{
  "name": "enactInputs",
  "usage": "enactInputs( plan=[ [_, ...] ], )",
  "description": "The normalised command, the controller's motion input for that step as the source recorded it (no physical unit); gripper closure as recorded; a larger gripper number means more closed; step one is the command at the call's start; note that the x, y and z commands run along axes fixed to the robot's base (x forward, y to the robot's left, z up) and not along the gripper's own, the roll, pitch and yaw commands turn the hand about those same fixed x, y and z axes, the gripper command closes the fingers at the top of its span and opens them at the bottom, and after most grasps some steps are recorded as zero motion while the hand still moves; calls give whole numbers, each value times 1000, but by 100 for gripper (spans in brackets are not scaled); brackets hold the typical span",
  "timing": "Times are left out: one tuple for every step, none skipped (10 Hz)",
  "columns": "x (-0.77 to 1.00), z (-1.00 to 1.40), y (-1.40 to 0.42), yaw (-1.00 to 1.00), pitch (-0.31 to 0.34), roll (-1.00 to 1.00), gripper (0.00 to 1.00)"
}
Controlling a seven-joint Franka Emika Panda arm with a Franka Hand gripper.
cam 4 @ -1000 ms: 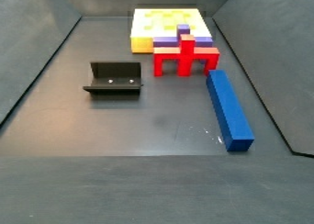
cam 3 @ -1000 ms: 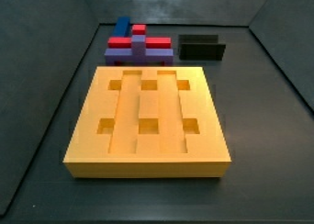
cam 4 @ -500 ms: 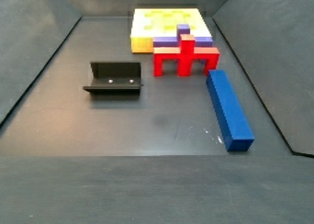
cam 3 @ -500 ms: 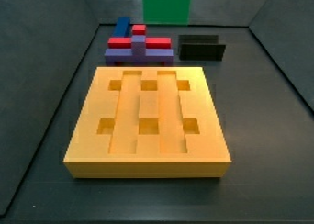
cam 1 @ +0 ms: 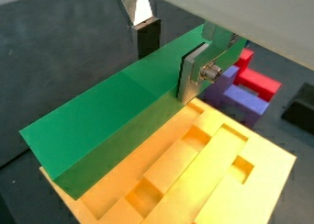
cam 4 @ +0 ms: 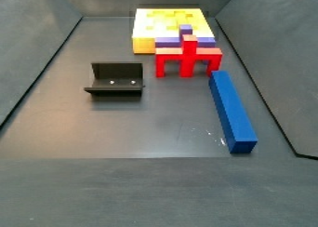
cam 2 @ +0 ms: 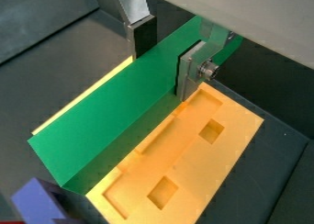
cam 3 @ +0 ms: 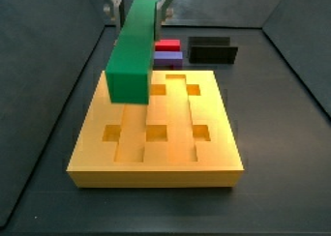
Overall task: Pick up the green object. Move up. Move to above the board. Insert the green object.
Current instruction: Insert the green object.
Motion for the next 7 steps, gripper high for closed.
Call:
enactInputs(
  plan=[
    [-183, -1000, -234, 131, -24, 9, 100],
    [-69, -1000, -229, 194, -67, 0, 100],
    [-37, -1000, -103, 191, -80, 0, 100],
    [-143, -1000, 0, 126, -99, 1, 100],
    [-37, -1000, 91, 17, -107, 43, 100],
    [0, -903, 180, 0, -61, 76, 100],
    [-34, -703, 57, 0, -53, 103, 100]
  ],
)
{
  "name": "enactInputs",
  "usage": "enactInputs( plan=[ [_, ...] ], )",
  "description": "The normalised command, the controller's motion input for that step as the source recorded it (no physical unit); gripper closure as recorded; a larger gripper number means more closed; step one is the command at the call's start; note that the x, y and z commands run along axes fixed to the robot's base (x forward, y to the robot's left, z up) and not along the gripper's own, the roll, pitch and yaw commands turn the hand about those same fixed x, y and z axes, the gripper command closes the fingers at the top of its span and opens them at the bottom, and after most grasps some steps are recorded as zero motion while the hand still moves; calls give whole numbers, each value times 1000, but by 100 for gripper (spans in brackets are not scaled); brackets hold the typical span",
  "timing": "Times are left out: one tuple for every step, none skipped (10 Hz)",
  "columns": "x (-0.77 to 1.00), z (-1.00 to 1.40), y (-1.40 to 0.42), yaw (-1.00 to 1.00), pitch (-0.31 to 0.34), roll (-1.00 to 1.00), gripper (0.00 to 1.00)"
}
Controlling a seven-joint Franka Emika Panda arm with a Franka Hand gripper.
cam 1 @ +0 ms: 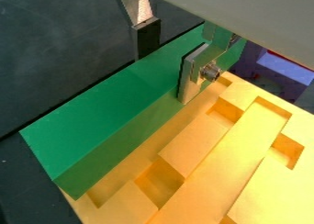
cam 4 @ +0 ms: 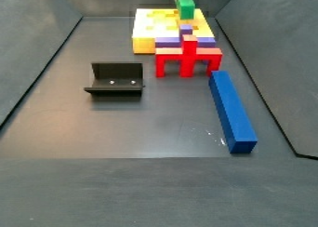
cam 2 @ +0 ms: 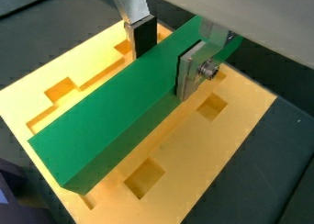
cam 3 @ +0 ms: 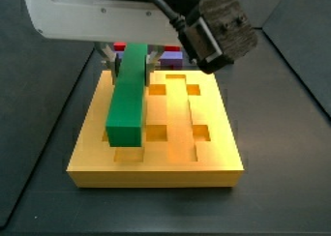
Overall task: Pick up the green object. Move up. Move to above the board. Insert the green object.
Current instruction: Insert the green object.
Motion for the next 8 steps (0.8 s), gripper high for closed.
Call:
enactInputs(
  plan=[
    [-37, -631, 0, 0, -56, 99, 100],
    [-26, -657, 6, -29, -61, 104, 100],
    [0, -514, 0, 0, -60, 69, 100],
    [0, -417, 0, 0, -36, 34, 100],
    [0, -391, 23, 0, -17, 21, 100],
    [23, -346, 94, 0, 0, 7, 100],
    [0, -317, 80, 0, 0, 0, 100],
    [0, -306, 114, -3, 0, 0, 100]
  ],
)
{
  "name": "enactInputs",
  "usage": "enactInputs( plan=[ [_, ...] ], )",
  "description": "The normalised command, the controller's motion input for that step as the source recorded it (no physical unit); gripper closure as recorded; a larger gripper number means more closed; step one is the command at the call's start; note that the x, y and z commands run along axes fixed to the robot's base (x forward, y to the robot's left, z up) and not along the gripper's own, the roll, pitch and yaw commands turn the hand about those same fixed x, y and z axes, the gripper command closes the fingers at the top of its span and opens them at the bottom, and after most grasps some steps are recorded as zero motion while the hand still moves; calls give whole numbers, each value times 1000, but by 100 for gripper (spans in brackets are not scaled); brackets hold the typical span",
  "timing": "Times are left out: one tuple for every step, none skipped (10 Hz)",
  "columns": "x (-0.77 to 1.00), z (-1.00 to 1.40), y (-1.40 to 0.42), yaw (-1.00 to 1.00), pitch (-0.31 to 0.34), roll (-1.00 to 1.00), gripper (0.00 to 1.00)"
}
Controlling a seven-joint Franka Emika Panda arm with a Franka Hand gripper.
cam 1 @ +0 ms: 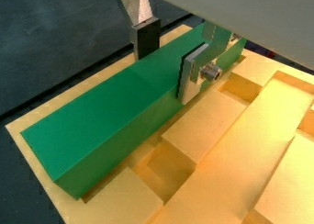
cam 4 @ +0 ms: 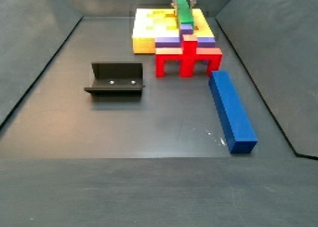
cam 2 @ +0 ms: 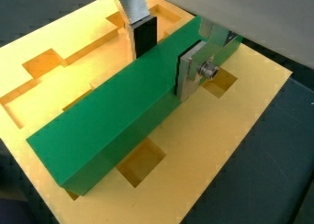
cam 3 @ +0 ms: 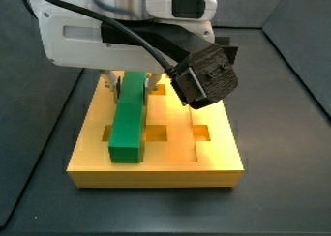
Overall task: Pick up the green object. Move up. Move to above the board. Insert the green object.
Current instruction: Insert the green object.
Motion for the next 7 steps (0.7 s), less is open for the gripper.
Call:
enactInputs(
  plan=[
    [0, -317, 286, -63, 0, 31, 100],
    [6, -317, 363, -29, 26, 83, 100],
    [3, -394, 194, 0, 0, 127, 100],
    [20, -491, 0, 0, 0, 51, 100],
    [0, -583, -9, -6, -41, 64, 100],
    [0, -589, -20, 0, -44, 124, 100],
    [-20, -560, -17, 0, -41, 146, 100]
  ],
)
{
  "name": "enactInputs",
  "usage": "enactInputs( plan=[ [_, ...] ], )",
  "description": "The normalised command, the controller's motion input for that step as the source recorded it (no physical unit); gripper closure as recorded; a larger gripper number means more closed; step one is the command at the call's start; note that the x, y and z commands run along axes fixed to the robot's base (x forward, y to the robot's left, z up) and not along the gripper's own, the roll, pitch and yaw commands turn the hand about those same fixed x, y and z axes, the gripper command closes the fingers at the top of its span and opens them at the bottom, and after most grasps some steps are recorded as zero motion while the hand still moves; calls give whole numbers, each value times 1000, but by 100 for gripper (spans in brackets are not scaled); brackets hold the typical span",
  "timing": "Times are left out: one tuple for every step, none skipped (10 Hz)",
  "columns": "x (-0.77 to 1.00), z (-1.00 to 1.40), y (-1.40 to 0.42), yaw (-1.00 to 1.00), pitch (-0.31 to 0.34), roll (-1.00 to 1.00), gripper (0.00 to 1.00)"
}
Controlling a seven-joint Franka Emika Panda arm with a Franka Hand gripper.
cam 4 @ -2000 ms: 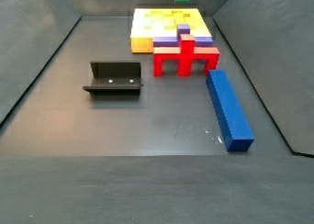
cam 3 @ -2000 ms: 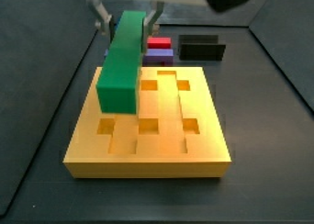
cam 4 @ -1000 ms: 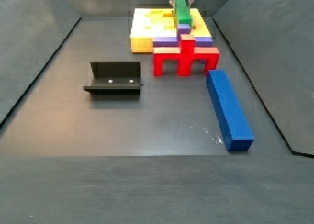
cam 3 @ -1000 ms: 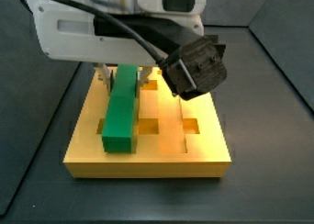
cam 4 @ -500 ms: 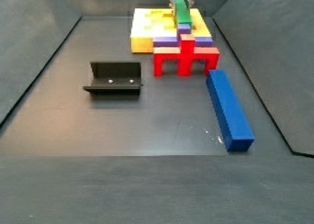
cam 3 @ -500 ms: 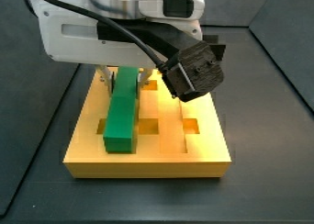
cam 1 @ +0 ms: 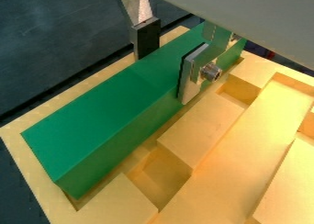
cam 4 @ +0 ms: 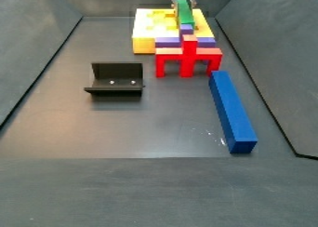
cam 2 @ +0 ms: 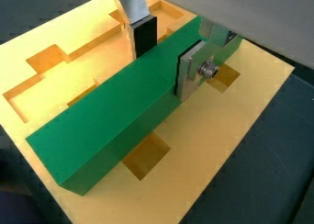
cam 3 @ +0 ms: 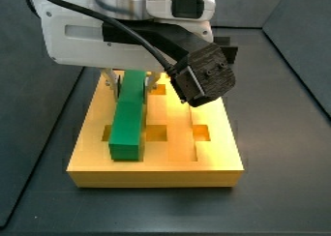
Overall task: Pick up the green object. Move up. Move to above the board. Insert the green object.
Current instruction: Insert the green object.
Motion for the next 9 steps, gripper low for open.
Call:
enactInputs(
  plan=[
    [0, -357, 0, 0, -21, 51, 100],
    [0, 0, 0, 0, 0, -7, 100],
    [0, 0, 0, 0, 0, -11, 100],
    [117, -263, -49, -37, 33, 30, 100],
    [-509, -860, -146, -140, -113, -17, 100],
    [-243, -669, -51, -14, -139, -49, 100],
    [0, -46, 0, 0, -1, -4, 100],
    [0, -23, 0, 0, -4, -4, 100],
    [43, -123, -86, 0, 0, 0, 100]
  ],
)
